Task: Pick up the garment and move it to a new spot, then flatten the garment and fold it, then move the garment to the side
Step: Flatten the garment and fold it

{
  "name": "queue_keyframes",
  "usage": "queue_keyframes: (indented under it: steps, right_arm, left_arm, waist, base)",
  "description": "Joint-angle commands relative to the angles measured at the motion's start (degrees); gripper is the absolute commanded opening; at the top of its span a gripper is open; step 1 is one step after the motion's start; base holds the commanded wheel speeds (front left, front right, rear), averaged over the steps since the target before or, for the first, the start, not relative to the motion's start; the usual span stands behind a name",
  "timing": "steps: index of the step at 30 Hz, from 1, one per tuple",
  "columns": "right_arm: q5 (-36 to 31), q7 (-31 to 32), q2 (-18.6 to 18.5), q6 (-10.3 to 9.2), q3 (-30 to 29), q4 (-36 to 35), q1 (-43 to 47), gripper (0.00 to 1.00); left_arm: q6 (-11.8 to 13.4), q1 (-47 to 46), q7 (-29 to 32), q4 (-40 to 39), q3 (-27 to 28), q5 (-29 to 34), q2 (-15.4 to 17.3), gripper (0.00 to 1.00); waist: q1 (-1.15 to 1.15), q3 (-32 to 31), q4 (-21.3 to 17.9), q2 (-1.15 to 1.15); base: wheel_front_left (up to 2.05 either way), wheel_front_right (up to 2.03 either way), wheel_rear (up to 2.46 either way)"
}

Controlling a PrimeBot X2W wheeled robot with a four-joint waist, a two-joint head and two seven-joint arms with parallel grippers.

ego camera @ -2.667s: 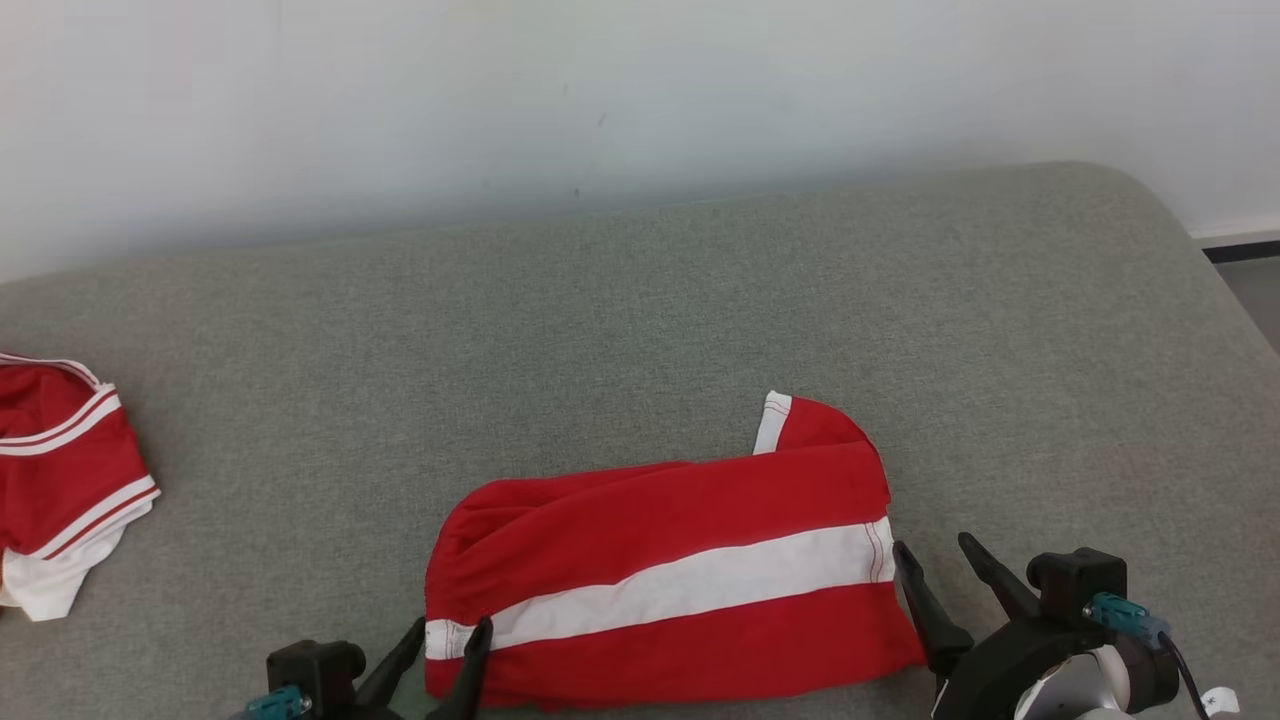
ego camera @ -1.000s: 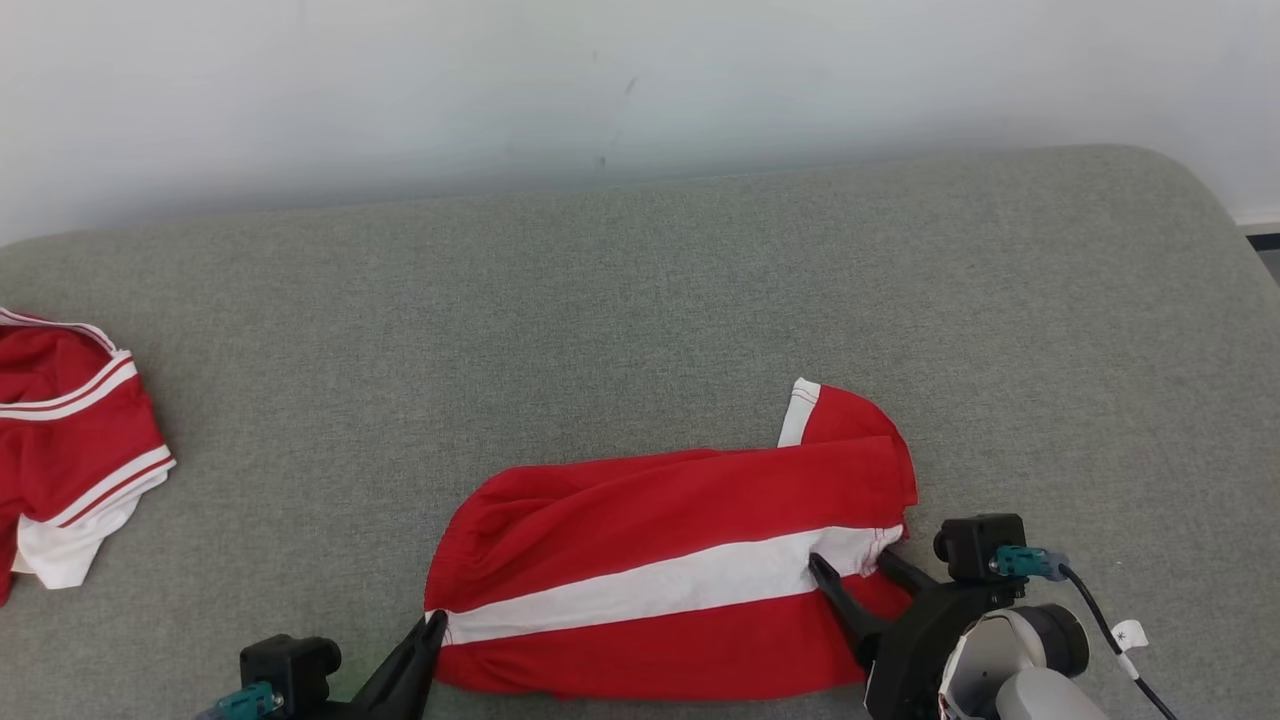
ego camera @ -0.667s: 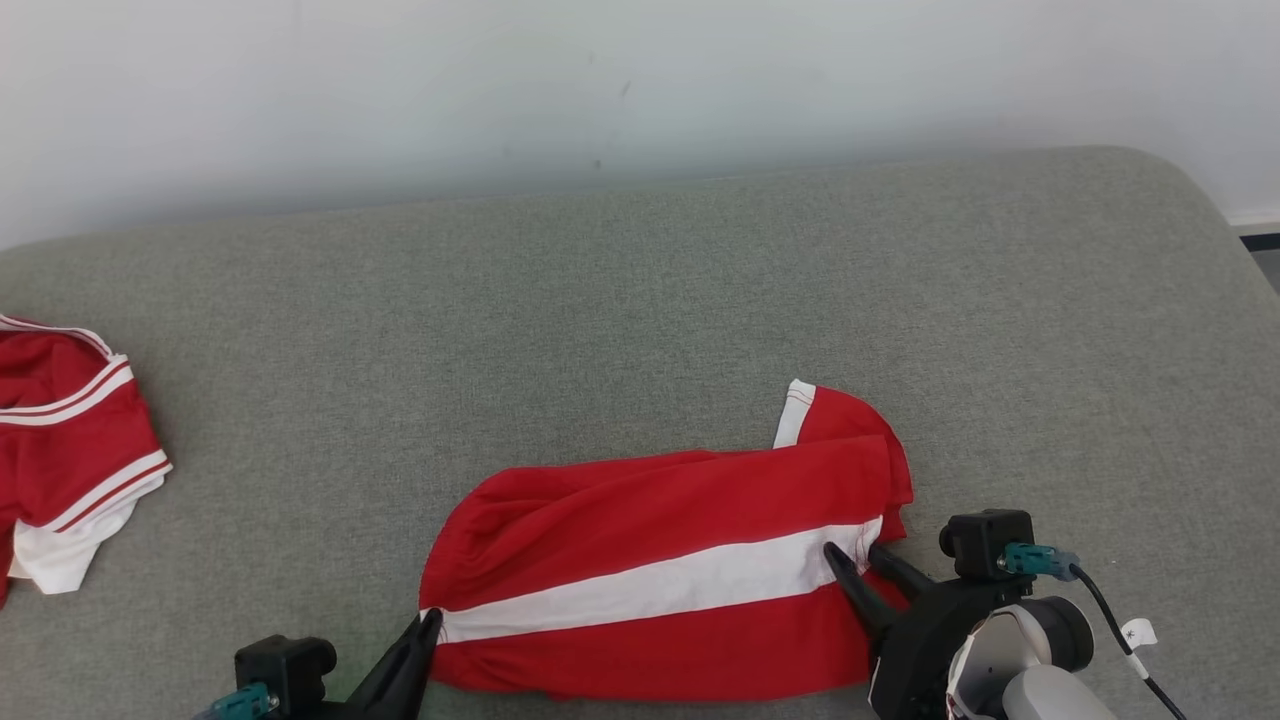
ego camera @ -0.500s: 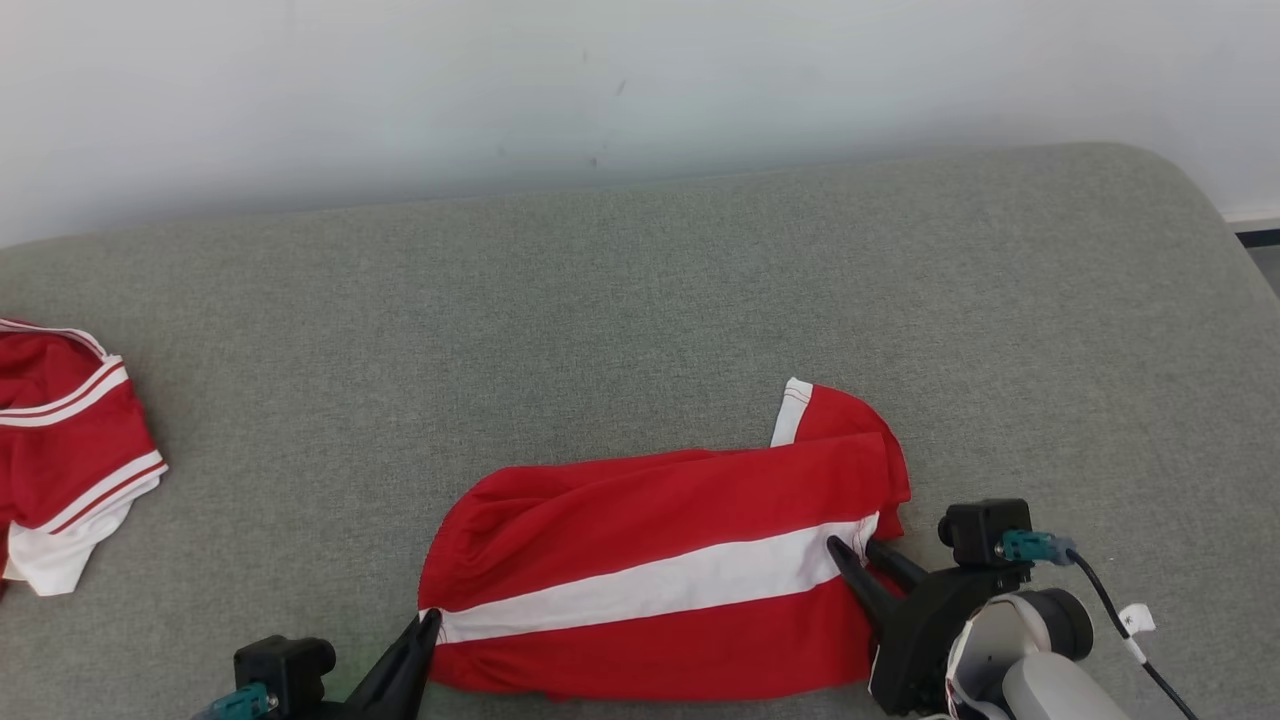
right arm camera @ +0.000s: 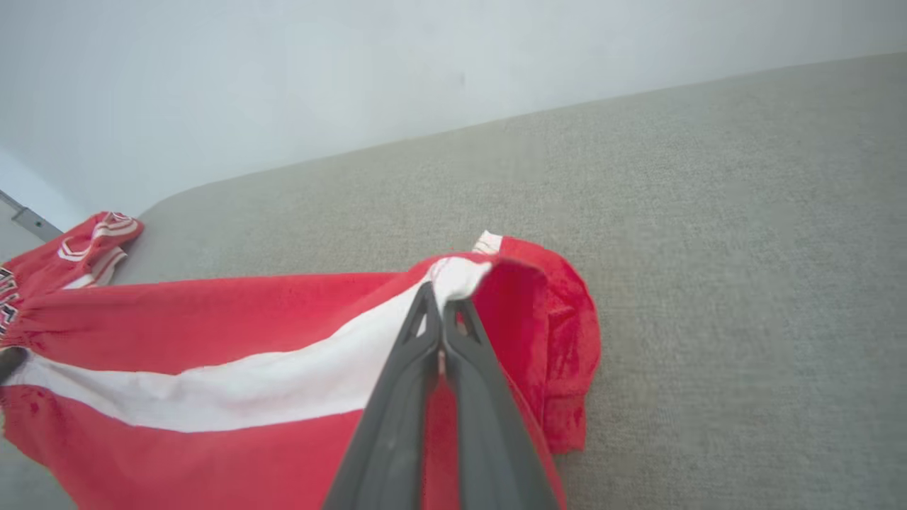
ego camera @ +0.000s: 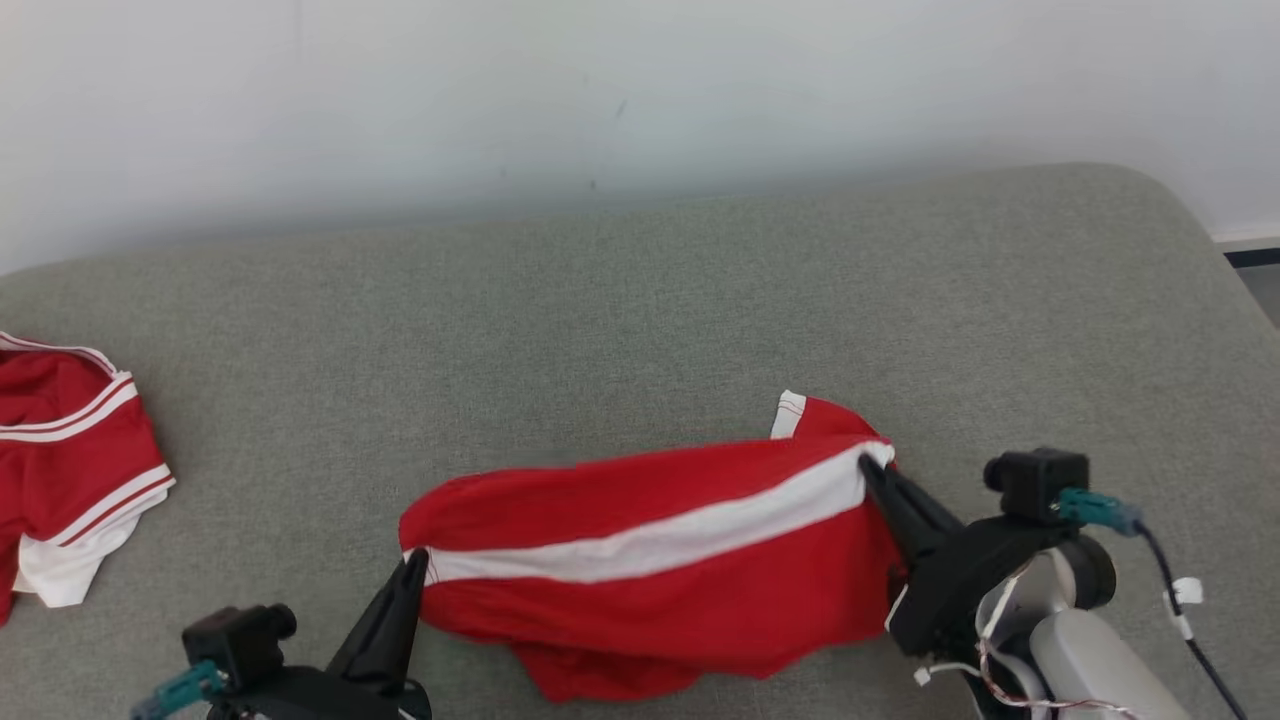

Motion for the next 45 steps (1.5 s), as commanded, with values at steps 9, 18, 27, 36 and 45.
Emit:
queue_keyframes:
  steps: [9, 18, 27, 36, 45]
  right_arm:
    - [3.4, 0.4, -2.5, -0.12, -3.9, -12.7, -2.8, 0.0]
    - [3.8, 5.3, -4.5, -0.12, -4.3, -19.7, -13.8, 0.0]
    - [5.7, 6.4, -5.2, -0.12, -5.3, -20.7, -24.1, 0.0]
    - [5.0, 4.8, -4.5, -0.12, -5.7, -15.3, -33.3, 0.0]
    - [1.5, 4.2, -3.4, -0.12, -1.7, -7.8, -45.7, 0.0]
  left_arm:
    - [-0.4, -6.2, 3.1, -11.4, 2.3, -9.7, 2.8, 0.0]
    - [-0.4, -17.9, 9.6, -18.8, 2.6, -14.6, 6.9, 0.0]
    - [0.0, -26.9, 11.3, -18.8, 6.0, -18.4, 6.2, 0.0]
    - [1.4, -35.0, 13.6, -15.0, 6.3, -19.3, 4.3, 0.0]
    - [5.1, -49.7, 14.3, -10.1, 8.5, -18.1, 2.5, 0.0]
  waist:
    - [0.0, -2.6, -1.7, -0.01]
    - [0.0, -2.8, -2.8, -0.01]
    - [0.0, -1.0, -3.2, -0.01]
    - [0.0, 4.8, -4.3, -0.01]
    - [0.0, 19.8, -6.0, -0.01]
  base:
    - [0.0, 0.0, 0.0]
    - [0.0, 0.0, 0.0]
    - [0.0, 0.0, 0.0]
    - [0.0, 0.0, 0.0]
    - [0.0, 0.0, 0.0]
